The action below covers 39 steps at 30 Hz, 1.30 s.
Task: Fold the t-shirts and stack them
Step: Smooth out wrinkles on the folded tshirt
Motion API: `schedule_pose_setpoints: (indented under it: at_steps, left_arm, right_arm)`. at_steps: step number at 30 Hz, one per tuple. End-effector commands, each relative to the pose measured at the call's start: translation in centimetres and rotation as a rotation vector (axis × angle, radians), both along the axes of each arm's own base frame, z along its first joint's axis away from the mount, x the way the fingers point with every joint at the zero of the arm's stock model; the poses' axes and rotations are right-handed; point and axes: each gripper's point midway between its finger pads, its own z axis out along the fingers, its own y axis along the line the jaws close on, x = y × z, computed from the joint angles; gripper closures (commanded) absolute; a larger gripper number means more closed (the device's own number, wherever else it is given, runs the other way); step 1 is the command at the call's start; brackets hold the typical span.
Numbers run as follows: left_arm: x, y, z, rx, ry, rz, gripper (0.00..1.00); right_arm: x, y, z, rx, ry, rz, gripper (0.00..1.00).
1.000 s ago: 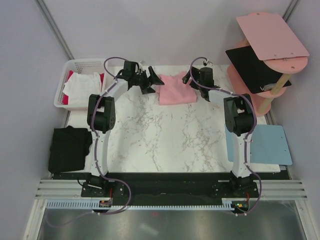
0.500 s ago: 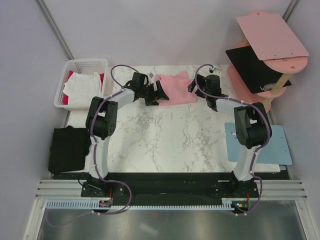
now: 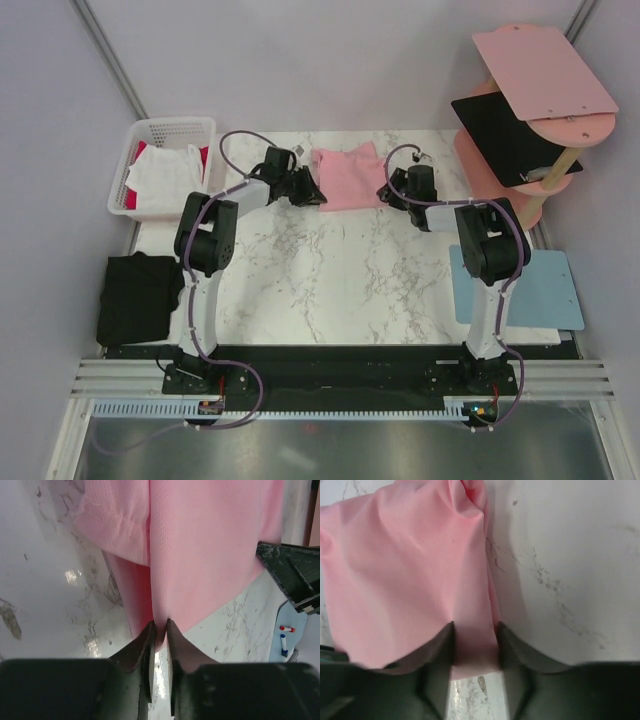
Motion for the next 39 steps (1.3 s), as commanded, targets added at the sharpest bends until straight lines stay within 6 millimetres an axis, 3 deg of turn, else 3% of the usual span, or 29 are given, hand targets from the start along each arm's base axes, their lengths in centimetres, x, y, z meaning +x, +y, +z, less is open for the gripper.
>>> schedule_pose_setpoints:
  at_steps: [1, 2, 3, 7, 8, 10, 11, 12, 13, 14, 15, 17, 18, 19, 21, 22, 23, 24, 25, 27, 28, 29, 33, 34, 36, 37, 38, 39]
  left_arm:
    - [0.9, -1.0, 0.1, -0.034, -0.030, -0.032, 0.98]
    - [0.8, -0.8, 0.0, -0.031, -0.028, -0.030, 0.98]
    - [0.6, -0.8, -0.1, -0.031, -0.023, -0.030, 0.98]
    - [-2.2, 0.1, 0.2, -0.030, 0.005, -0.027, 0.98]
    - [-2.7, 0.2, 0.5, -0.033, 0.002, -0.027, 0.98]
    - [-5.1, 0.5, -0.5, -0.020, 0.043, -0.032, 0.98]
    - [-5.7, 0.6, 0.9, -0.025, 0.020, -0.037, 0.98]
    - [-6.6, 0.8, 0.7, -0.018, 0.029, -0.038, 0.98]
    - [-8.4, 1.1, -0.2, -0.007, 0.061, -0.046, 0.98]
    - [-9.1, 1.3, 0.9, -0.010, 0.041, -0.045, 0.98]
    - [-9.9, 1.5, 1.0, -0.007, 0.043, -0.047, 0.98]
    - [-13.0, 1.9, -0.2, 0.006, 0.093, -0.064, 0.98]
    - [-13.8, 1.9, 0.7, 0.002, 0.075, -0.070, 0.98]
    - [-16.0, 2.2, -0.6, 0.020, 0.119, -0.074, 0.98]
    - [-17.5, 2.5, -0.2, 0.024, 0.119, -0.070, 0.98]
    - [-19.0, 2.8, -0.9, 0.034, 0.142, -0.073, 0.91]
    - [-19.4, 2.9, -0.7, 0.036, 0.138, -0.075, 0.76]
    - [-19.8, 3.4, -0.2, 0.047, 0.121, -0.062, 0.46]
    - [-19.8, 3.8, 0.1, 0.064, 0.102, -0.055, 0.34]
    - [-18.7, 4.5, 2.0, 0.102, 0.022, -0.017, 0.12]
    - [-18.4, 4.9, 2.5, 0.126, 0.001, -0.014, 0.08]
    - [-18.1, 5.3, 2.9, 0.149, -0.017, -0.007, 0.08]
    - [-14.9, 5.4, 6.2, 0.188, -0.132, 0.034, 0.06]
    - [-14.4, 5.4, 5.8, 0.201, -0.130, 0.031, 0.06]
    - [-12.4, 5.0, 7.0, 0.207, -0.163, 0.049, 0.09]
    - [-11.7, 4.8, 7.2, 0.210, -0.171, 0.049, 0.09]
    - [-11.1, 4.6, 6.2, 0.222, -0.155, 0.044, 0.10]
    - [-9.9, 4.1, 7.1, 0.218, -0.177, 0.050, 0.11]
  right_arm:
    - [-0.4, 2.3, -1.7, 0.089, 0.038, 0.081, 0.74]
    - [-0.6, 2.4, -1.9, 0.101, 0.050, 0.082, 0.92]
    - [-1.2, 2.6, -2.0, 0.105, 0.063, 0.091, 0.95]
    - [-4.0, 2.4, -2.2, 0.111, 0.119, 0.102, 0.99]
    - [-4.5, 2.3, -1.2, 0.115, 0.111, 0.107, 0.99]
    - [-7.1, 1.8, -2.4, 0.108, 0.168, 0.108, 0.98]
    - [-7.8, 2.0, -1.3, 0.119, 0.158, 0.122, 0.98]
    - [-9.8, 1.7, -2.5, 0.120, 0.204, 0.128, 0.98]
    - [-10.8, 1.8, -2.5, 0.127, 0.217, 0.137, 0.98]
    - [-11.7, 2.2, -1.6, 0.138, 0.210, 0.160, 0.98]
    - [-13.9, 2.0, -2.9, 0.133, 0.261, 0.164, 0.98]
    - [-15.9, 2.6, -2.3, 0.140, 0.272, 0.194, 0.98]
    - [-17.8, 2.6, -3.2, 0.135, 0.317, 0.206, 0.97]
    - [-18.8, 2.8, -3.4, 0.129, 0.334, 0.218, 0.95]
    - [-21.0, 3.2, -3.6, 0.110, 0.368, 0.248, 0.89]
    - [-21.5, 3.2, -3.5, 0.101, 0.369, 0.261, 0.82]
    - [-22.1, 3.0, -3.2, 0.096, 0.366, 0.264, 0.72]
    - [-22.0, 2.7, -2.8, 0.084, 0.353, 0.255, 0.62]
    - [-22.0, 2.4, -2.4, 0.064, 0.338, 0.247, 0.41]
    - [-20.9, 1.3, -0.5, 0.022, 0.272, 0.192, 0.19]
    - [-20.3, 0.8, 0.2, 0.000, 0.248, 0.168, 0.02]
    - [-19.5, 0.7, 1.6, -0.019, 0.202, 0.165, 0.02]
    - [-16.4, 0.1, 3.6, -0.083, 0.126, 0.119, 0.02]
    - [-15.8, 0.1, 2.6, -0.098, 0.145, 0.114, 0.02]
    - [-13.9, 0.7, 3.2, -0.093, 0.113, 0.113, 0.02]
    - [-13.5, 0.9, 1.7, -0.102, 0.145, 0.115, 0.02]
    - [-12.4, 1.4, 2.2, -0.088, 0.121, 0.118, 0.02]
    - [-11.9, 1.6, 1.9, -0.082, 0.118, 0.118, 0.03]
